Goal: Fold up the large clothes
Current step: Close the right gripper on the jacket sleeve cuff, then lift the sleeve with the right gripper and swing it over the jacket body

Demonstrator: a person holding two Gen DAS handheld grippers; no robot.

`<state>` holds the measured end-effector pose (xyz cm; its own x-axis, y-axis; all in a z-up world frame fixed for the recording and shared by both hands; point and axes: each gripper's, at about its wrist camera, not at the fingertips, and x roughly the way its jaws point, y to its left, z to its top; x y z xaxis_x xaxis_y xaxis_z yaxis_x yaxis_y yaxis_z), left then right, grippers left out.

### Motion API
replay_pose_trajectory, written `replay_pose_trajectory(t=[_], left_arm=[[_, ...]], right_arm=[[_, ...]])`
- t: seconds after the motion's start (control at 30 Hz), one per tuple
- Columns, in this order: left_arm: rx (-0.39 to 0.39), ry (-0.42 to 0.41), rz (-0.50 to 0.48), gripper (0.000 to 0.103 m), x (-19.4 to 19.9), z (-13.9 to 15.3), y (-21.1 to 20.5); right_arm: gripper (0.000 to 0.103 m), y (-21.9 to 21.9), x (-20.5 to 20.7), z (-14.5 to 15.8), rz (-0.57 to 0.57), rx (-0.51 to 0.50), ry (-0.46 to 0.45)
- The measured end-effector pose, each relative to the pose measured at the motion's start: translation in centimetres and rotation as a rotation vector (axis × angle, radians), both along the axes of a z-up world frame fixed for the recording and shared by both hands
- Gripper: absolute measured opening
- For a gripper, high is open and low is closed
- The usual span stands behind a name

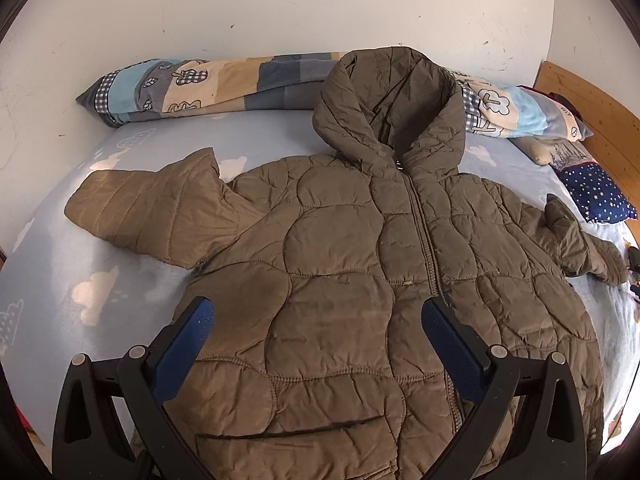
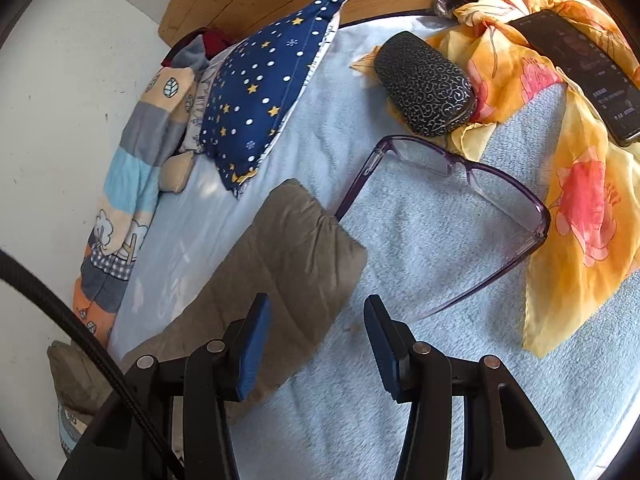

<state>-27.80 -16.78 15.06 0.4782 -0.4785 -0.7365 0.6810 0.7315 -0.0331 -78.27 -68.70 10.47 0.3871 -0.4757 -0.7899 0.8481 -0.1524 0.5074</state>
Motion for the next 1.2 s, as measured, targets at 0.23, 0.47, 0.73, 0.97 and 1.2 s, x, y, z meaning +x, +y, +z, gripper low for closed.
replay_pose_trajectory(t=[0.23,0.47,0.73,0.97,1.2], left_arm=[[0.013,0.017,0.005,0.103,0.4,-0.6,-0.1],[0.018,0.021,0.003,0.103,0.6,-0.7,-0.1],[0.016,0.018,-0.004,0.103,0.5,-0.7,-0.2],[0.006,0.008,-0.007,0.103,0.1,-0.4,0.1],[-0.004,0.004,-0.001,0.103,0.0,-0.1,0.5]], right_arm=[[0.053,-1.9,-0.5,-2.3,-0.037,0.036,-0.028],[0.041,-2.4,1.1,-2.4,-0.010,0.000,-0.008],[0.016,-1.8,1.0,0.3,-0.002,-0.077,-0.038],[0.015,-0.2,2.8,6.3,0.017,-0.188,-0.015],[0.014,3.1,4.9,15.6,0.039,-0.402,0.027]])
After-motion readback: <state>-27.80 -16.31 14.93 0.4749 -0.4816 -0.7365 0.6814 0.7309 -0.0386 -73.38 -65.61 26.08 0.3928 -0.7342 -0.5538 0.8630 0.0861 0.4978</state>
